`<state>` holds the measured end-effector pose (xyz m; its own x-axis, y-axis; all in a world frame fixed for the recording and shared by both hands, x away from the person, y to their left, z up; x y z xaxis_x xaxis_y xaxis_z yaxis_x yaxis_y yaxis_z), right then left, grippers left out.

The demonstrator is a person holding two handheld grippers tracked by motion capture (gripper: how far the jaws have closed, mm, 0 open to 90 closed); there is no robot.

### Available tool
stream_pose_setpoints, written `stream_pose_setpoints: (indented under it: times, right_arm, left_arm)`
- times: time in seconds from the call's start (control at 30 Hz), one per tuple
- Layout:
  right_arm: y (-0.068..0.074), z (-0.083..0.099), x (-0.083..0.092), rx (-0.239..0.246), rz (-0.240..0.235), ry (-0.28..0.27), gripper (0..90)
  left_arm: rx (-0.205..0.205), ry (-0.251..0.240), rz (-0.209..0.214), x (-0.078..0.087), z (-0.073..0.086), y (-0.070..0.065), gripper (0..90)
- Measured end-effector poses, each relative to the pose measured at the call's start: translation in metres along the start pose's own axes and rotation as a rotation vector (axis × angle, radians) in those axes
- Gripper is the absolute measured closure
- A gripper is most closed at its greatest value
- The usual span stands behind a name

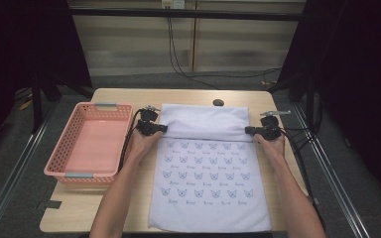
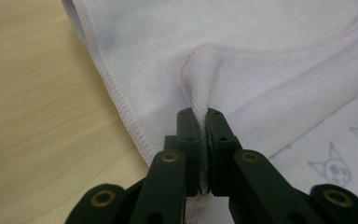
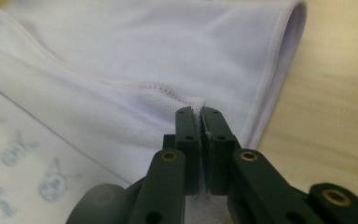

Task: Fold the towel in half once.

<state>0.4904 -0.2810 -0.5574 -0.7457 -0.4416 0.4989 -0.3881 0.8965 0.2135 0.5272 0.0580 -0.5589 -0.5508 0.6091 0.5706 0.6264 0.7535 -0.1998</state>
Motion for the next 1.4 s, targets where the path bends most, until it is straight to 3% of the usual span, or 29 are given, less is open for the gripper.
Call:
stream_pose_setpoints:
  times: [0.03,0.07,0.13,0.17,0.23,0.3,0.37,0.53,0.6,0.8,0.93,1.0,1.1,1.2,1.27,1.33,1.4]
  right_arm:
    - [0.001,-0.004,0.002,-0.006,-0.011,-0.015,86.5]
    - [0.001,-0.011,0.006,-0.005,-0.023,-0.031,86.5]
    - [0.003,-0.021,0.014,-0.008,-0.037,-0.060,86.5]
    - [0.004,-0.029,0.019,-0.017,-0.045,-0.085,86.5]
    - [0.005,-0.042,0.029,-0.017,-0.059,-0.122,86.5]
    - [0.006,-0.057,0.043,0.013,-0.050,-0.135,86.5]
    - [0.010,-0.072,0.059,0.021,-0.066,-0.168,86.5]
    - [0.024,-0.103,0.089,0.082,-0.081,-0.211,86.4]
    - [0.030,-0.111,0.099,0.093,-0.090,-0.224,86.4]
    - [0.055,-0.125,0.138,0.169,-0.118,-0.252,86.5]
    - [0.066,-0.123,0.160,0.196,-0.130,-0.267,86.5]
    - [0.069,-0.116,0.170,0.182,-0.144,-0.273,86.5]
    - [0.076,-0.100,0.184,0.172,-0.178,-0.275,86.5]
    - [0.088,-0.073,0.195,0.180,-0.217,-0.255,86.5]
    - [0.094,-0.051,0.197,0.170,-0.235,-0.231,86.4]
    - [0.097,-0.030,0.196,0.159,-0.245,-0.205,86.4]
    - [0.099,-0.005,0.194,0.142,-0.262,-0.173,86.4]
  left_arm:
    - [0.010,-0.022,0.017,0.003,-0.005,-0.005,86.3]
    - [-0.010,-0.029,0.026,0.007,-0.009,-0.007,86.3]
    - [0.002,-0.078,0.043,0.014,-0.019,-0.013,86.3]
    - [-0.011,-0.088,0.045,0.020,-0.024,-0.016,86.3]
    - [0.015,-0.132,0.074,0.031,-0.033,-0.021,86.3]
    - [-0.016,-0.154,0.071,0.047,-0.042,-0.024,86.3]
    - [-0.008,-0.193,0.099,0.062,-0.051,-0.030,86.3]
    - [-0.046,-0.263,0.112,0.095,-0.071,-0.046,86.2]
    - [-0.032,-0.302,0.136,0.110,-0.079,-0.051,86.2]
    - [-0.066,-0.396,0.181,0.158,-0.092,-0.073,86.2]
    - [-0.100,-0.402,0.210,0.177,-0.083,-0.093,86.1]
    - [-0.119,-0.393,0.222,0.185,-0.073,-0.103,86.0]
    - [-0.156,-0.355,0.236,0.194,-0.048,-0.116,85.7]
    - [-0.175,-0.308,0.221,0.194,-0.021,-0.116,84.3]
    - [-0.142,-0.288,0.246,0.191,0.000,-0.117,83.7]
    - [-0.136,-0.270,0.239,0.185,0.019,-0.116,83.7]
    - [-0.104,-0.237,0.255,0.177,0.042,-0.117,83.5]
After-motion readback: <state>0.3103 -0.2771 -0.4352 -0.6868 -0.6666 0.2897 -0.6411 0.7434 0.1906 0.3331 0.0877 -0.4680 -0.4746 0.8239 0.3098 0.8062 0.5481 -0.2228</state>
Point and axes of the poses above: each handheld gripper's, and its own axes: x roughly backward along the jaws, z roughly out of its underside, y roughly to its left, the point moved 10 cm from there along -x, roughly forward along the jaws, and after that the axes turned 9 degrees about -y, right-handed, at the moved point
